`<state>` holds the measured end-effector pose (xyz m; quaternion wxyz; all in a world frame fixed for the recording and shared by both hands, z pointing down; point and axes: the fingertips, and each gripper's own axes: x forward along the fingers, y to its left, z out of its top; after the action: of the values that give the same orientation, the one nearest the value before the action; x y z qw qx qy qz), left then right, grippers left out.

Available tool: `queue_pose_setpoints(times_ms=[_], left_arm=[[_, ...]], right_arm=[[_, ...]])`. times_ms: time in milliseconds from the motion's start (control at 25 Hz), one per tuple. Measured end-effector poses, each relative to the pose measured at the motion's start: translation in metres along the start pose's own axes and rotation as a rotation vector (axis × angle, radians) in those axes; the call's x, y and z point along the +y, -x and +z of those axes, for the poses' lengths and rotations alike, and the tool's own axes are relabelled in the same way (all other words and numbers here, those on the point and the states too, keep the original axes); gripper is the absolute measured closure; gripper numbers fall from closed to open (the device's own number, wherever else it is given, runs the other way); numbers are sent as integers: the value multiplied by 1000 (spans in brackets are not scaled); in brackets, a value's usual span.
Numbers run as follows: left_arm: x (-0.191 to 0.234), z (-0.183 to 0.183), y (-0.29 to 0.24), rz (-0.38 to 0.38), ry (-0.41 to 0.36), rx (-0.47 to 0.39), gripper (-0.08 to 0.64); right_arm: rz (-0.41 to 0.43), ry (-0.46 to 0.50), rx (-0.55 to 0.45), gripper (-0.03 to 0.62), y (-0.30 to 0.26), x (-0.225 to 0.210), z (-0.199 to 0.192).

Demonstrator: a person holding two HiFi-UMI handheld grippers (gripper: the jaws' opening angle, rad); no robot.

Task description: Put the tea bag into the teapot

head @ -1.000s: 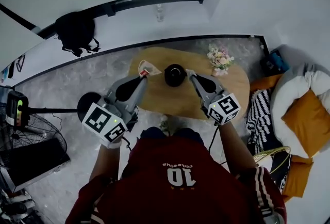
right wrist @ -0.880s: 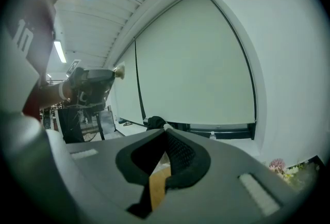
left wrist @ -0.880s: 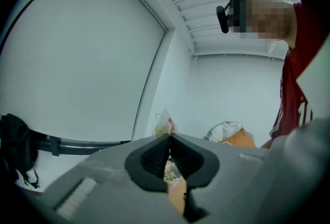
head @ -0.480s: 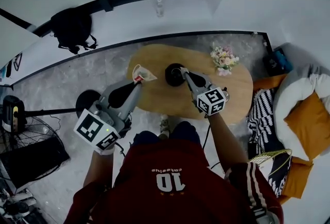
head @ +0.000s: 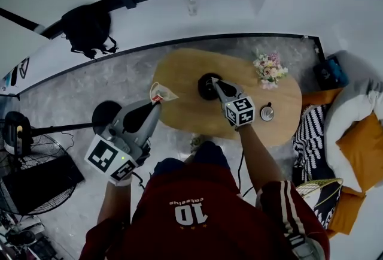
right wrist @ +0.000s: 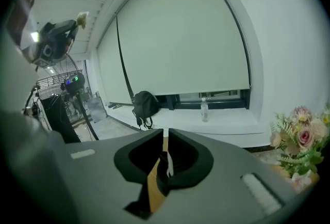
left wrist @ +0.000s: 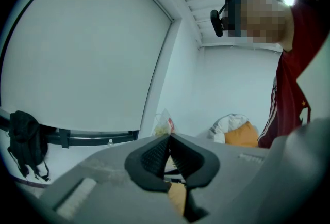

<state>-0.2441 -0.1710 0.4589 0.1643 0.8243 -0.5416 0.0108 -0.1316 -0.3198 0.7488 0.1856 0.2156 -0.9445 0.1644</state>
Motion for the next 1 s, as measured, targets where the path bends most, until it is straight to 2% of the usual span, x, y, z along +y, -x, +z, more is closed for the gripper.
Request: queue_pose_setpoints(times_ms=[200,520,720,840,1000], left_arm=[[10,-4,2,15,2,3,555],[12,3,1,5,8,-17,555],[5,11,1,-22,8,-34,555],[-1,16,1,-41,-3,-41,555],[-8,25,3,-67,-17,-55,555]], right_arm=[[5,10,23,529,-13,-2,-8],[7,28,0,475,-4,3,12],[118,-58,30,495,6,19,17],[207,-122,63,551,17,33,20],[233,-122,86,554,30,43,30]])
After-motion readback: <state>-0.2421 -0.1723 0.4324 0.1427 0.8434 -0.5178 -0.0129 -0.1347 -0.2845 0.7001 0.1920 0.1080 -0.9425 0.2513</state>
